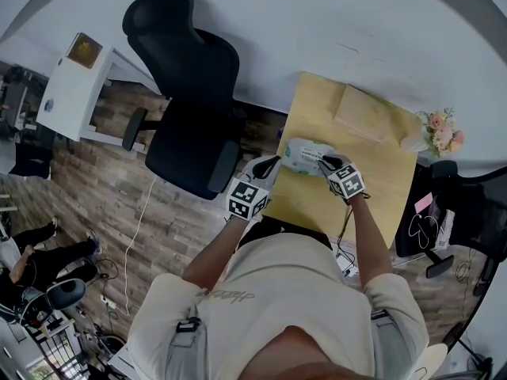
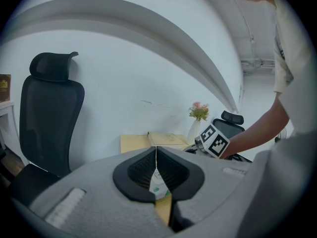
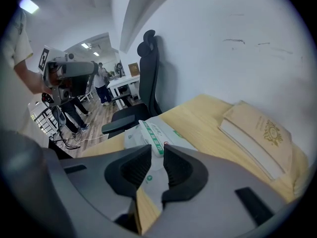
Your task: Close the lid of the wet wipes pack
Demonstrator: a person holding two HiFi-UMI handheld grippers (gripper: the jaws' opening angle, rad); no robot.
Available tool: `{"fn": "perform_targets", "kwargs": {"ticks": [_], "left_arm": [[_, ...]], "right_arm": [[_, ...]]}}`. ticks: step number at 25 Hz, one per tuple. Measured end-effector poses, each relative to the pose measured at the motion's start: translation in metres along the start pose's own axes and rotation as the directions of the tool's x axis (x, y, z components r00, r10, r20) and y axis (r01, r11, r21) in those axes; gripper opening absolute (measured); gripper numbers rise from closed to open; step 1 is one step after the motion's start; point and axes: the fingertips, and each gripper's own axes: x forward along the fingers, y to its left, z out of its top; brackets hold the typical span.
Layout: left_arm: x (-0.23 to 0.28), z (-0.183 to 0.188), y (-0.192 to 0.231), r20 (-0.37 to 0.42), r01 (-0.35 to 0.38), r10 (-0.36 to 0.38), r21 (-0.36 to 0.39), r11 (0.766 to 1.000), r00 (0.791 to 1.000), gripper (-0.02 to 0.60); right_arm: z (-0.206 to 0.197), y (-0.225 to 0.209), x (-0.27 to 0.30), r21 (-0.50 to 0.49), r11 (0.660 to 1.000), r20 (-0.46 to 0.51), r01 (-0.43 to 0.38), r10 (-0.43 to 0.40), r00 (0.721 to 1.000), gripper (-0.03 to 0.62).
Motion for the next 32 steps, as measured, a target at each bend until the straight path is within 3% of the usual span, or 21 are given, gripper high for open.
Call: {"fn": "perform_targets", "kwargs": {"ticks": [13, 22, 25, 28, 32], "left_arm": [[-0.005, -0.009, 0.005, -0.004, -0.001, 0.001, -0.017, 1.000, 1.000, 0.018], [-0.007, -0.011, 0.005, 0.002, -0.006, 0.006, -0.028, 1.000, 1.000, 0.018], [-0.008, -0.007, 0.006, 0.011, -0.007, 0.007, -0.022, 1.000, 1.000, 0.018], [-0.010, -0.005, 0.008, 0.018, -0.011, 0.011, -0.021, 1.000, 1.000, 0.018], [-0.011, -0.003, 0.008, 0.027, -0.011, 0.012, -0.024, 1.000, 1.000, 0.018]], "right_arm": [[-0.022, 0.010, 0.014, -0.066, 0.998, -0.127, -0.020, 0.011, 0.992, 0.063], [-0.014, 0.000, 0.017, 0.089, 0.996, -0.080, 0.011, -0.004, 0.997, 0.060], [-0.003, 0.002, 0.016, 0.082, 0.997, -0.071, 0.006, 0.000, 0.997, 0.057], [0.012, 0.008, 0.015, 0.064, 0.998, -0.049, -0.005, 0.008, 0.999, 0.003], [0.019, 0.014, 0.024, 0.049, 0.998, -0.065, -0.028, 0.031, 0.997, 0.003]]}}
